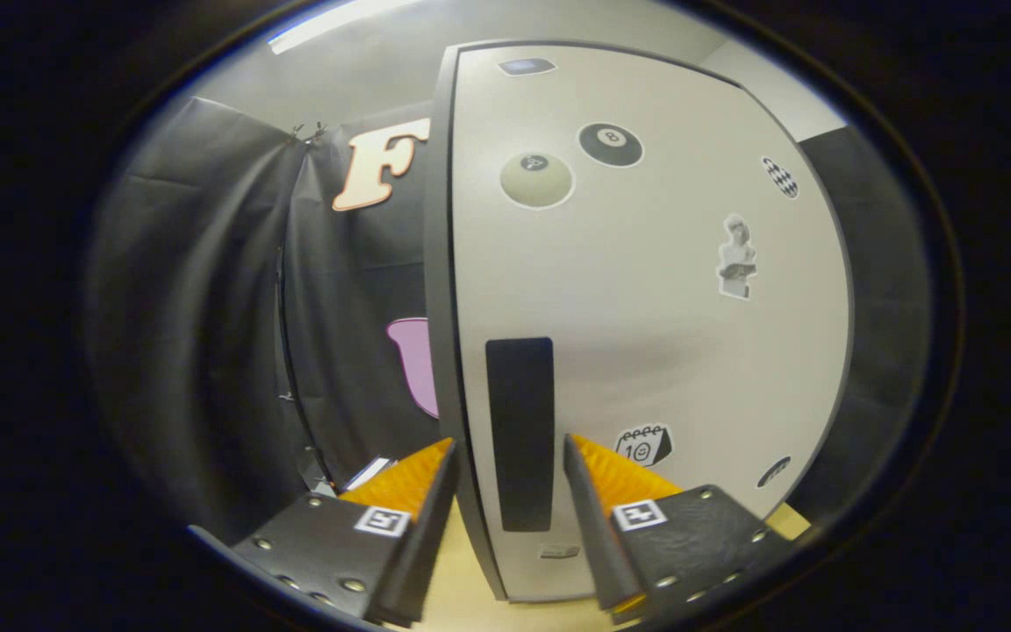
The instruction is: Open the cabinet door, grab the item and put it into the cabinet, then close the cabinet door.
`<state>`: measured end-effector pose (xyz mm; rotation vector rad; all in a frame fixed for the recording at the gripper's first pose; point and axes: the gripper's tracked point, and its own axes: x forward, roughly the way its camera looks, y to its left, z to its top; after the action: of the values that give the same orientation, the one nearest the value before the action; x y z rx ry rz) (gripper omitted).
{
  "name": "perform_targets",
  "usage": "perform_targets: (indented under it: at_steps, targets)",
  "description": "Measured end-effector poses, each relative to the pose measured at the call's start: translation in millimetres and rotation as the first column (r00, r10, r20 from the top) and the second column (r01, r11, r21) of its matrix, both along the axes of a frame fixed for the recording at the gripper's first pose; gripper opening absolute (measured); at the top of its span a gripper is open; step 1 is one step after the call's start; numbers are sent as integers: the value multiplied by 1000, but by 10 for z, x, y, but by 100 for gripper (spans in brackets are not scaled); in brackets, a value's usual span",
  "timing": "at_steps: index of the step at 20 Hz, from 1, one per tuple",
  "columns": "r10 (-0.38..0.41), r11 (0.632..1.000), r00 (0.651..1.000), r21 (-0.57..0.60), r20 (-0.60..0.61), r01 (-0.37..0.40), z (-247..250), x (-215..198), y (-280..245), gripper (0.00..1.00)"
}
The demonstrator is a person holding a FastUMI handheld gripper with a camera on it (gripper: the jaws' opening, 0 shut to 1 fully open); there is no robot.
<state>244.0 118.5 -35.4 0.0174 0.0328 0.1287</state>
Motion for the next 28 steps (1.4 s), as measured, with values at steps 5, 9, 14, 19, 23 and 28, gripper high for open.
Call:
perform_targets:
  at_steps: [5, 9, 14, 19, 23, 28]
  targets:
    - [4, 999, 999, 34, -36, -3, -22, -14, -38, 30]
    - [26, 1000, 999, 18, -43, -25, -34, -21, -49, 20]
    - [0, 1000, 1000, 14, -31, 1, -5, -274, -79, 17]
    - [-16, 999, 999, 27, -29, 17, 10, -602, -222, 17]
    - [-15, 999, 999, 41, -30, 16, 33, -893, -387, 17]
    - [-27, 996, 999, 80, -38, 29, 105, -1352, -707, 17]
